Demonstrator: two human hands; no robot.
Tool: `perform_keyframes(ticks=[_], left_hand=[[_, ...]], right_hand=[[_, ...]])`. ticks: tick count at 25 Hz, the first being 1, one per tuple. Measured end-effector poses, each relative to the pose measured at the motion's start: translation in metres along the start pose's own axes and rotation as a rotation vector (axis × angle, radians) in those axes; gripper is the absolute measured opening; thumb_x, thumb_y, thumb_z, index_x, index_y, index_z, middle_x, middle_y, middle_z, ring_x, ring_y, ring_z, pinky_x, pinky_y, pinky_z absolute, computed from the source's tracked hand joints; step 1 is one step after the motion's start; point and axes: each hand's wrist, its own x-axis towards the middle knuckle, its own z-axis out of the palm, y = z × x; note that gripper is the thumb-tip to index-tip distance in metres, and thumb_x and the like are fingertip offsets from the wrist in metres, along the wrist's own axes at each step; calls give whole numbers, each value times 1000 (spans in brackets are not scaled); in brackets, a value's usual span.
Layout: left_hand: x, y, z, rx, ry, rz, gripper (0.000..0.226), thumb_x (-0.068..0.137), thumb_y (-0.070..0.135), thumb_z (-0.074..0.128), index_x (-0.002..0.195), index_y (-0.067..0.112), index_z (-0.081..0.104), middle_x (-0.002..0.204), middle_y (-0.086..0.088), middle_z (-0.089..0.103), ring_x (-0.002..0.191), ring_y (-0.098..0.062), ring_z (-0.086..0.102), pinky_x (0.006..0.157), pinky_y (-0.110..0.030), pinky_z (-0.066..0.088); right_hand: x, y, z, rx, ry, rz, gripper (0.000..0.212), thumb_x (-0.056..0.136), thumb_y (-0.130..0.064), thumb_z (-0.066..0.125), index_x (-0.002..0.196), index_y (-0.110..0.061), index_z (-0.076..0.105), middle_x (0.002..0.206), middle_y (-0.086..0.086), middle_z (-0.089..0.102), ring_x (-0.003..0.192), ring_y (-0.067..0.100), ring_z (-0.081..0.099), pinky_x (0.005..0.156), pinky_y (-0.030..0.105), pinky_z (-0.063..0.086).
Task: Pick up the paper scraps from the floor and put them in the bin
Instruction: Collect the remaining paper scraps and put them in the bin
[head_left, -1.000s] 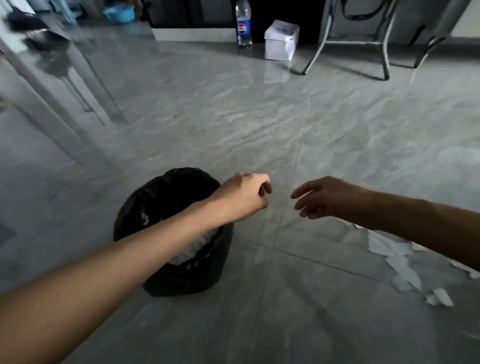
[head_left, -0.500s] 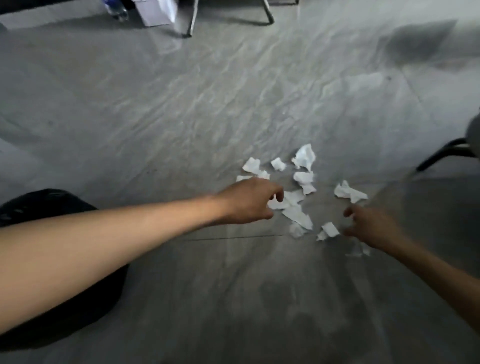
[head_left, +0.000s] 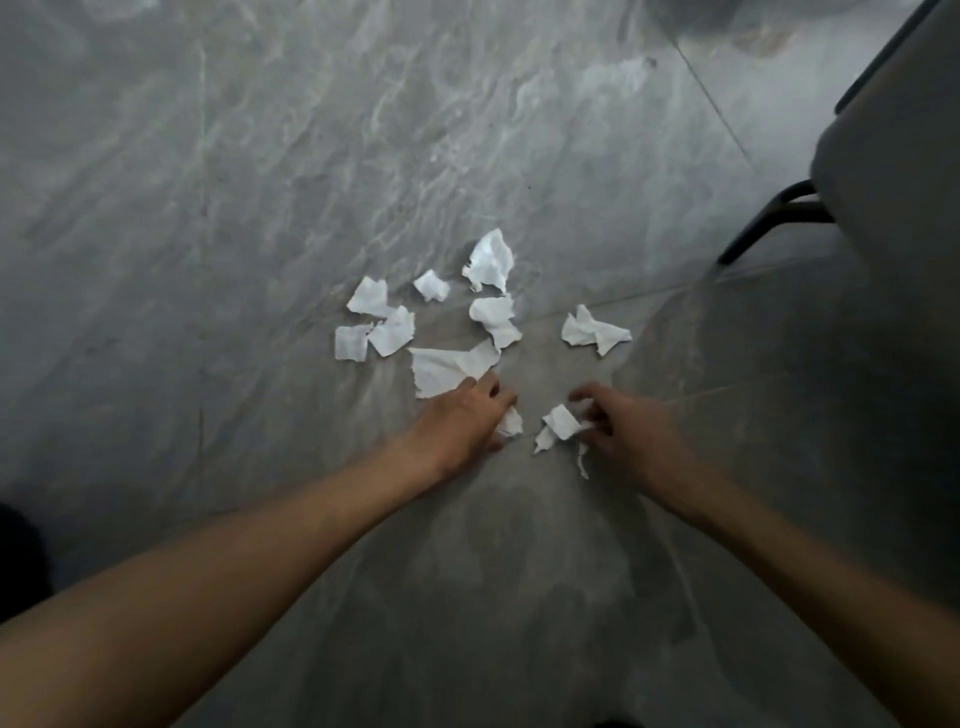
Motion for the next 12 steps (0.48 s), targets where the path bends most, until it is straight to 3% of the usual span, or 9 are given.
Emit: perform_keyframes(ticks=[2, 5, 7, 9, 12], left_hand=[[-2, -4, 6, -68, 36, 38, 25, 88, 25, 59, 110, 14, 54, 114, -11, 55, 102, -31, 58, 75, -40, 45], [-13, -7, 8, -141, 116, 68, 13, 89, 28, 58, 95, 16, 59, 99, -8, 62, 91, -29, 60, 71, -38, 46], [-16, -13, 2, -133, 266, 57, 11, 83, 29, 65, 86, 19, 62, 93, -3, 63, 88, -24, 59, 69, -35, 46], [-8, -26, -5, -121, 387, -27, 13, 77, 31, 72, 81, 21, 65, 102, -2, 63, 96, -23, 55, 78, -36, 47], [9, -48, -10, -177, 313, -246, 14, 77, 32, 74, 82, 21, 67, 119, -7, 56, 109, -28, 50, 92, -41, 45]], right_hand=[[11, -9, 9, -16, -92, -73, 42, 72, -15, 67, 111, -28, 55, 81, -7, 55, 73, 14, 54, 65, 25, 41], [23, -9, 17, -82, -135, -115, 24, 74, -12, 64, 94, -23, 57, 89, 1, 60, 82, 24, 61, 71, 38, 51], [25, -7, 18, -91, -133, -134, 18, 72, -10, 65, 85, -20, 59, 90, 3, 60, 81, 27, 62, 70, 41, 52], [24, -8, 15, -91, -105, -151, 15, 71, -11, 66, 81, -21, 61, 90, 1, 56, 80, 24, 61, 68, 39, 52], [40, -4, -1, -99, 59, -138, 11, 70, -12, 71, 79, -16, 67, 99, 6, 57, 91, 26, 55, 79, 33, 44]])
